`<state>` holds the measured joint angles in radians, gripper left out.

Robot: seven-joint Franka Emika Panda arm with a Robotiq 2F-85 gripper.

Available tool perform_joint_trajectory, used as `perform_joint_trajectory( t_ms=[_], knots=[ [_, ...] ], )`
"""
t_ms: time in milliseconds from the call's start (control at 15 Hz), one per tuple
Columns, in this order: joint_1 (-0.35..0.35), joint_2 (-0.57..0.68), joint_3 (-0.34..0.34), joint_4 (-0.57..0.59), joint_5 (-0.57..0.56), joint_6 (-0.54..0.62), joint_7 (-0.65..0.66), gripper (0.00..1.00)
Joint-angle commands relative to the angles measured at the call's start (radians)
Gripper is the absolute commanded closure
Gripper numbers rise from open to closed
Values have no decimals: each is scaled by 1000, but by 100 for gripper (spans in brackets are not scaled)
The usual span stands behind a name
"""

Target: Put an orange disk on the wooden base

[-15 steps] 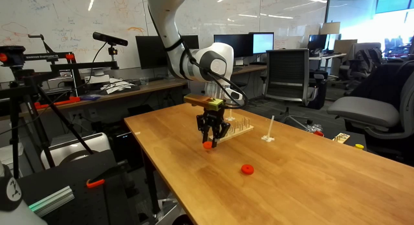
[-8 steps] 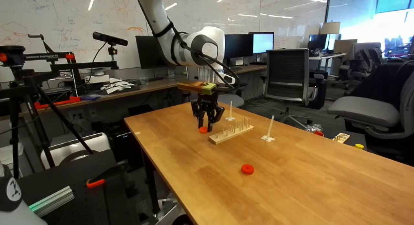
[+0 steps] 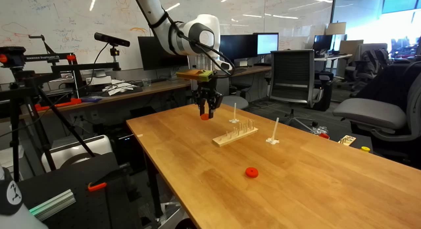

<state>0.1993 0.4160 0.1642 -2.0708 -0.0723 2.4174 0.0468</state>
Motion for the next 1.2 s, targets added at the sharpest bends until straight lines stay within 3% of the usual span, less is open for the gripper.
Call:
perform_joint_trajectory(
  t_ms=[0,333,1133],
  knots=[
    [23,1,-7,78,12,-62,45,82],
    [21,9,-7,151,17,-126,57,82],
    [-27,-69,-26,80,29,-176,25,82]
  ],
)
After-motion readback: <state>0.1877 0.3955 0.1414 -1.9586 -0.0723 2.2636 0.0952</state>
